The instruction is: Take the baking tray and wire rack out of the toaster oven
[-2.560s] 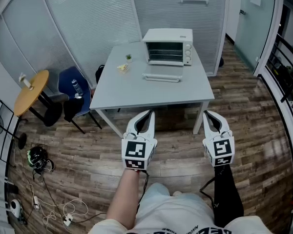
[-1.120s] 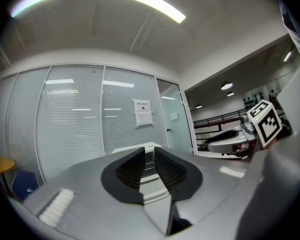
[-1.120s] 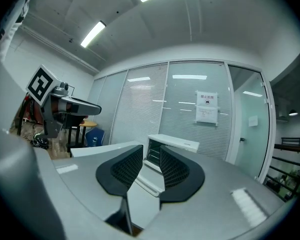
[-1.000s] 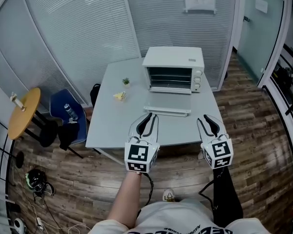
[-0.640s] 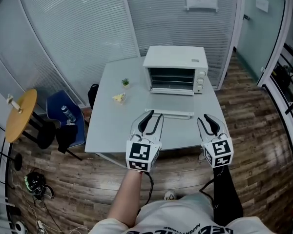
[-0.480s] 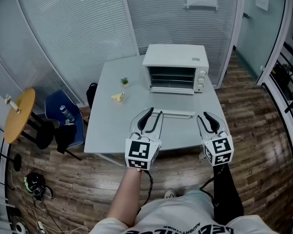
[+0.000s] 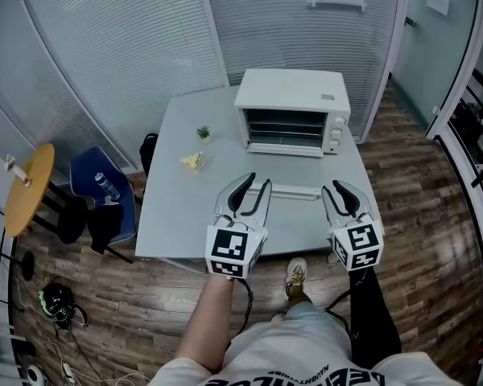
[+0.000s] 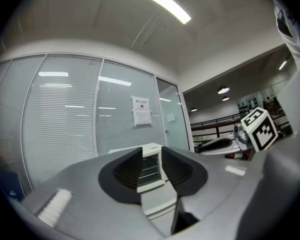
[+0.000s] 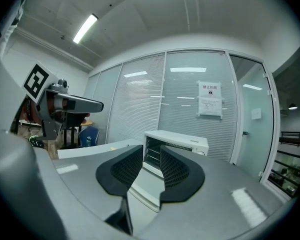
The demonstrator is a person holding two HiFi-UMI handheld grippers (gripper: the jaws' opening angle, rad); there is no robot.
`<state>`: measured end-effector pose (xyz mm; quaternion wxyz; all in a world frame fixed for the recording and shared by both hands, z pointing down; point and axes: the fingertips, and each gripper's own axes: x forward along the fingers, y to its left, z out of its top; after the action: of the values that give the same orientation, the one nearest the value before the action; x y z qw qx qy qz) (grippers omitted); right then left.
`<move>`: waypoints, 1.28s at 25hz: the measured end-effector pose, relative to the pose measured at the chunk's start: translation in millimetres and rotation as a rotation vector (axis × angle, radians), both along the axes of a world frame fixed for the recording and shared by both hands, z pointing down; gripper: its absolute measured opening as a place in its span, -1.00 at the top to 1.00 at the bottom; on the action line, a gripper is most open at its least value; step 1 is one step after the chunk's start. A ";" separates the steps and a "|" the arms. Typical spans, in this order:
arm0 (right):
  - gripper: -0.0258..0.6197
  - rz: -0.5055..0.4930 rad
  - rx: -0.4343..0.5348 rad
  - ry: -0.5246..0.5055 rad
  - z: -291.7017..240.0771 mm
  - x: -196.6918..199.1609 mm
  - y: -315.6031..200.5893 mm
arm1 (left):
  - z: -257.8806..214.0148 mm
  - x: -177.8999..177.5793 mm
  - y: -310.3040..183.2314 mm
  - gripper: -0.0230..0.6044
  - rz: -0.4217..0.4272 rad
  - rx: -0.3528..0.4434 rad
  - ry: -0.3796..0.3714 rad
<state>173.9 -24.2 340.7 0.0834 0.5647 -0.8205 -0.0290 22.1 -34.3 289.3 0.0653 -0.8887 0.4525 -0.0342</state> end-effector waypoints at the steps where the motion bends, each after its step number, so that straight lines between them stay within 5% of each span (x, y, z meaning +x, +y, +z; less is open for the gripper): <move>1: 0.66 -0.002 0.001 -0.004 0.7 0.1 -6.8 | 1.0 0.6 -6.2 0.45 -0.002 -0.003 0.002; 16: 0.66 -0.061 -0.045 -0.043 24.8 15.8 -154.9 | 26.4 40.1 -144.8 0.45 0.016 -0.082 0.001; 32: 0.66 -0.110 -0.203 -0.105 103.8 15.4 -263.9 | 104.6 77.6 -271.0 0.45 0.019 -0.297 0.099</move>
<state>189.3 -288.1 444.5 0.0954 0.5083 -0.8522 0.0792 99.7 -305.4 393.9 -0.0890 -0.8934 0.4368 -0.0562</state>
